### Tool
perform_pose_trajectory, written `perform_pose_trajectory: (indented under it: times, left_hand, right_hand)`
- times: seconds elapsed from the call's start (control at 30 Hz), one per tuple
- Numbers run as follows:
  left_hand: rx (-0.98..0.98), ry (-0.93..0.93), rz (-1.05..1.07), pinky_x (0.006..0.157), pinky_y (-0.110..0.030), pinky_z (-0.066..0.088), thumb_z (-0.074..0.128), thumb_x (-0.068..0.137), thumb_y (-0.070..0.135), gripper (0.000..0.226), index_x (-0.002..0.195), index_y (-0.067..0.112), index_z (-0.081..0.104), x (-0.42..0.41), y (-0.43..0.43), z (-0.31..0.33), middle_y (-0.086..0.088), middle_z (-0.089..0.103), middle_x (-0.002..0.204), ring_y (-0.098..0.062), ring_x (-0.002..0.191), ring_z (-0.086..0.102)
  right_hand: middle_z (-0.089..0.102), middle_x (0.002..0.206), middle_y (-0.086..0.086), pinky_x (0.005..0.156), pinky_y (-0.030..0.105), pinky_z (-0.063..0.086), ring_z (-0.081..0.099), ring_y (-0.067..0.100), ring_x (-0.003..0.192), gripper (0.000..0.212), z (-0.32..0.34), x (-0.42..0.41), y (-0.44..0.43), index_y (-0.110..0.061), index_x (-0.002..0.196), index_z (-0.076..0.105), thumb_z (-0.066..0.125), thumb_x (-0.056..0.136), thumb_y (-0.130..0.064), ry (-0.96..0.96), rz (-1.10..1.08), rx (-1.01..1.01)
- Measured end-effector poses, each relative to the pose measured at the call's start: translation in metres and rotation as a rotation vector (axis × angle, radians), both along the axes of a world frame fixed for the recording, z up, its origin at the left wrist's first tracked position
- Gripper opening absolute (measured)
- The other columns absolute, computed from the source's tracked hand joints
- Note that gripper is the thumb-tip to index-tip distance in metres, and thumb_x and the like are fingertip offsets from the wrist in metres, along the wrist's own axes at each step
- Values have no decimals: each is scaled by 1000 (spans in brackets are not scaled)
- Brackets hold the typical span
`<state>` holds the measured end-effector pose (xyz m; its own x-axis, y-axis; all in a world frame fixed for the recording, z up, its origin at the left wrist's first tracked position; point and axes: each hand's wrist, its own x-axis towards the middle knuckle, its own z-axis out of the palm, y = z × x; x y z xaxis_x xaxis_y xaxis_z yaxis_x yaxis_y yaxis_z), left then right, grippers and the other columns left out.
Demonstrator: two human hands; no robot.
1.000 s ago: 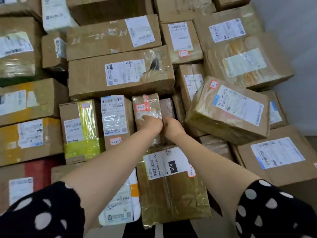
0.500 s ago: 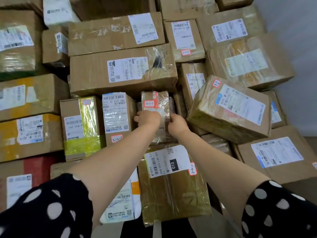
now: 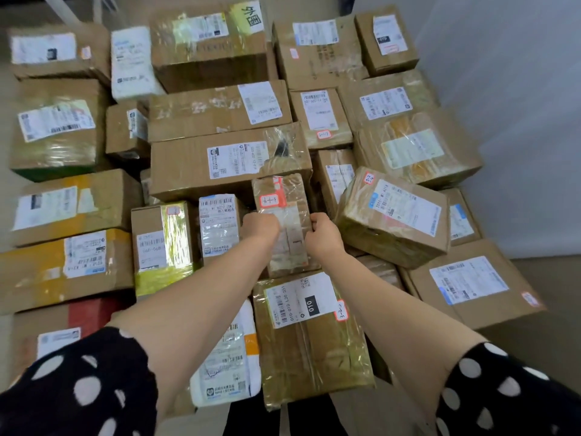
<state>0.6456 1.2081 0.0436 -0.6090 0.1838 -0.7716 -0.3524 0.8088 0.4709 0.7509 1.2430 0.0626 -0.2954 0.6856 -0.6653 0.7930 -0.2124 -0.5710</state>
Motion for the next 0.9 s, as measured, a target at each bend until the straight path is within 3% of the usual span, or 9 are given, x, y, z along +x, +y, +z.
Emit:
perform_pose_trajectory:
  times: [0.03, 0.1, 0.3, 0.4, 0.5, 0.6, 0.77, 0.8, 0.9]
  left_hand:
    - [21, -13, 6, 59, -26, 40, 37, 95, 4, 14, 102, -1, 48, 1, -1, 7, -12, 55, 93, -21, 76, 52]
    - [47, -44, 26, 51, -23, 27, 32, 97, 3, 17, 85, 5, 44, 2, -3, 19, -8, 44, 81, -17, 62, 37]
    - [258, 167, -96, 51, -25, 35, 54, 87, 10, 10, 91, 14, 63, -1, -24, 56, 0, 64, 80, -14, 64, 56]
    - [278, 264, -27, 50, -25, 38, 58, 80, 10, 10, 87, 15, 62, -19, -42, 67, -3, 65, 85, -16, 61, 55]
    - [213, 364, 2, 68, -32, 52, 57, 72, 16, 28, 99, 12, 62, -50, -57, 62, -10, 60, 102, -28, 78, 59]
    - [177, 414, 5, 83, -42, 55, 53, 68, 22, 44, 111, 20, 61, -82, -70, 45, -8, 60, 112, -27, 91, 61]
    - [178, 370, -50, 64, -31, 49, 50, 75, 3, 33, 105, 10, 59, -104, -77, 47, -10, 62, 104, -28, 86, 59]
    - [178, 337, -61, 66, -32, 49, 50, 73, 4, 35, 106, 10, 59, -104, -77, 45, -9, 63, 101, -28, 87, 59]
    - [129, 281, -106, 94, -49, 47, 48, 57, 18, 53, 110, 16, 55, -99, -77, 38, -6, 64, 104, -32, 99, 59]
  right_hand:
    - [57, 125, 13, 89, 35, 44, 53, 30, 114, 40, 5, 1, -1, -5, 134, 41, 41, 94, -2, 1, -19, 14]
    - [59, 123, 11, 85, 36, 46, 55, 29, 110, 38, 17, 2, -5, -5, 132, 42, 43, 94, -4, 12, -64, 57]
    - [61, 118, 2, 74, 30, 44, 57, 21, 106, 34, 48, -10, -26, -14, 131, 48, 46, 97, -17, 97, -192, 333]
    - [61, 119, 0, 75, 29, 43, 58, 20, 106, 36, 59, -33, -39, -16, 133, 46, 45, 98, -18, 150, -150, 314]
    - [61, 120, 0, 75, 29, 42, 58, 21, 107, 38, 67, -58, -53, -16, 136, 44, 44, 98, -18, 213, -23, 204]
    - [61, 121, -1, 78, 27, 42, 57, 21, 109, 40, 67, -83, -63, -18, 135, 44, 48, 95, -14, 276, 71, 110]
    - [55, 131, 4, 85, 27, 39, 51, 23, 118, 54, 54, -107, -68, -19, 141, 38, 43, 91, -1, 339, 156, -9]
    - [53, 132, 4, 87, 27, 39, 49, 22, 119, 60, 54, -107, -68, -19, 143, 36, 42, 88, 4, 354, 174, -28]
    - [47, 132, -3, 92, 19, 37, 43, 13, 124, 65, 52, -97, -68, -17, 146, 32, 40, 87, 10, 370, 181, -62]
